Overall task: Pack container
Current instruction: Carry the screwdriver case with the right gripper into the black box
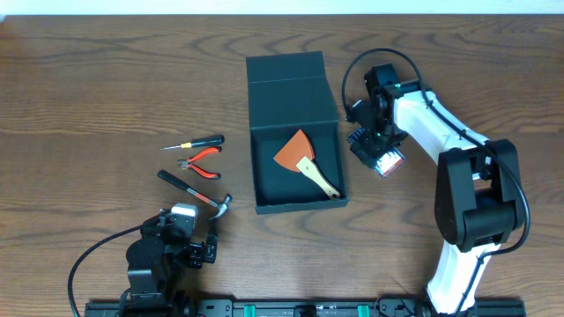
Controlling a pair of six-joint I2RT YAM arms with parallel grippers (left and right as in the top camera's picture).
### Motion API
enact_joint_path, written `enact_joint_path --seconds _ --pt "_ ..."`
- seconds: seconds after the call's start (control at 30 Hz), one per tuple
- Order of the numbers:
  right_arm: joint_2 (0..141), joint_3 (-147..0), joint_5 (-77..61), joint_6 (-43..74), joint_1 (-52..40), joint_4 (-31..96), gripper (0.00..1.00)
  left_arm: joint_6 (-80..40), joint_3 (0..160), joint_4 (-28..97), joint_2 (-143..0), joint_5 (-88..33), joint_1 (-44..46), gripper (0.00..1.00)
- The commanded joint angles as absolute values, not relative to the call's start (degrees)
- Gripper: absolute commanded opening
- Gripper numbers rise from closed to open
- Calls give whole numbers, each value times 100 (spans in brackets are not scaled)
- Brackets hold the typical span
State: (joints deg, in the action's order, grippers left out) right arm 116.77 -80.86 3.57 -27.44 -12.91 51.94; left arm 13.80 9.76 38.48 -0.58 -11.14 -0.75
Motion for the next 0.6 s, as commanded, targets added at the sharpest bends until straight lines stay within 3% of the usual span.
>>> enact_joint_path --seconds 0.0,0.57 --pt "11745 -8044 248 -2665 -1168 5181 99 1452 926 3830 -19 -1066 -110 98" --pt "12049 -8044 -45 -2663 -1144 5151 95 1452 926 3830 -19 -1066 -110 99"
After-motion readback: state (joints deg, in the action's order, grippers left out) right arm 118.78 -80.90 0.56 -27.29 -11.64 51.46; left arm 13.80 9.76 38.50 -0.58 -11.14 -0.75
